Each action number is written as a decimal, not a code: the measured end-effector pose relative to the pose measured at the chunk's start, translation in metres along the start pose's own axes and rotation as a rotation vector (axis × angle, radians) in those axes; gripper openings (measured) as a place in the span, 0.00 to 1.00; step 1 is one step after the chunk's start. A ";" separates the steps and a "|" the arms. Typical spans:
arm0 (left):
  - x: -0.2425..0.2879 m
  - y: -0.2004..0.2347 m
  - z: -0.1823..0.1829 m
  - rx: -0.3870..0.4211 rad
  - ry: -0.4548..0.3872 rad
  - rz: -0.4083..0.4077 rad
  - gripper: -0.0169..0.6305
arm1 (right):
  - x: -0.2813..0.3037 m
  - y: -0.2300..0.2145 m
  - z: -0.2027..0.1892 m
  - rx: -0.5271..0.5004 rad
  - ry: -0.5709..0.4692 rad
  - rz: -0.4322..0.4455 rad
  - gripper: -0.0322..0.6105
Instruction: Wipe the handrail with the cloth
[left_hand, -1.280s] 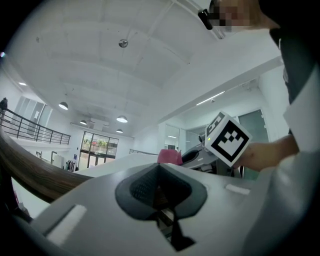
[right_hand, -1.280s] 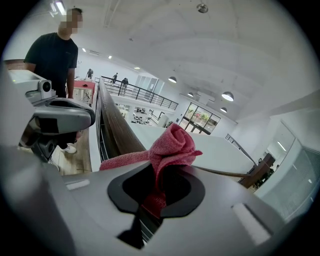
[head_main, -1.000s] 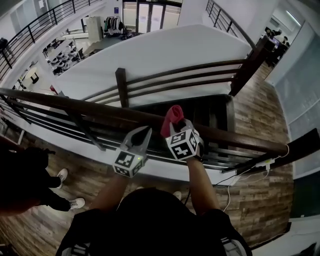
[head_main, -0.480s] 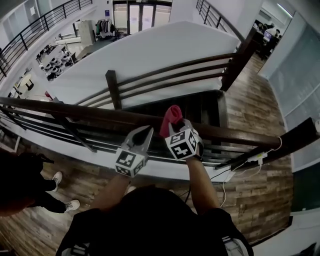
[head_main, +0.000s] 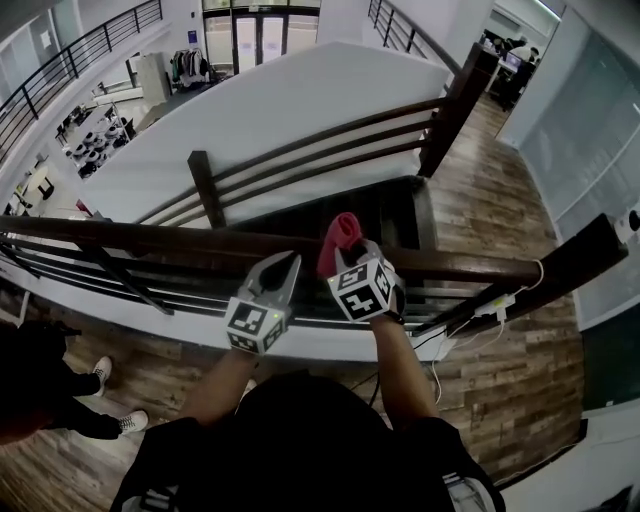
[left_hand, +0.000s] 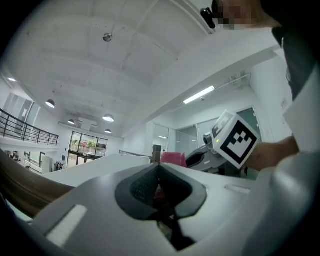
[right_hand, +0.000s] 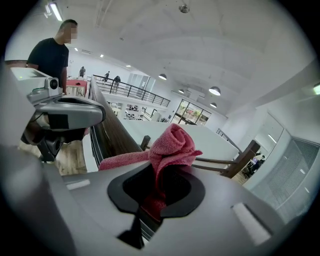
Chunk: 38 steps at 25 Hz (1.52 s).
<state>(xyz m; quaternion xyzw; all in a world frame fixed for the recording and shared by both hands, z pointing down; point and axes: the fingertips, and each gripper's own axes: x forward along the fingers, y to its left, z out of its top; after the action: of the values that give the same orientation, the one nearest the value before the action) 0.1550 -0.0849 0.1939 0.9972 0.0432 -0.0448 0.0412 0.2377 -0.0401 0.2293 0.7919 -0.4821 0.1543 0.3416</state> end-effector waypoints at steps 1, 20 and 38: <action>0.004 -0.005 -0.001 -0.005 -0.003 0.000 0.02 | -0.003 -0.007 -0.005 0.005 0.002 -0.005 0.11; 0.067 -0.087 -0.009 -0.035 -0.004 -0.107 0.02 | -0.041 -0.068 -0.065 0.069 0.027 -0.078 0.11; 0.096 -0.121 -0.001 -0.068 -0.011 -0.252 0.02 | -0.059 -0.096 -0.091 0.133 0.076 -0.200 0.11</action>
<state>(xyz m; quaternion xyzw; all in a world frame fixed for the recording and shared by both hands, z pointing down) 0.2390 0.0433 0.1765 0.9817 0.1694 -0.0536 0.0691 0.3008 0.0902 0.2232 0.8506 -0.3760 0.1809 0.3200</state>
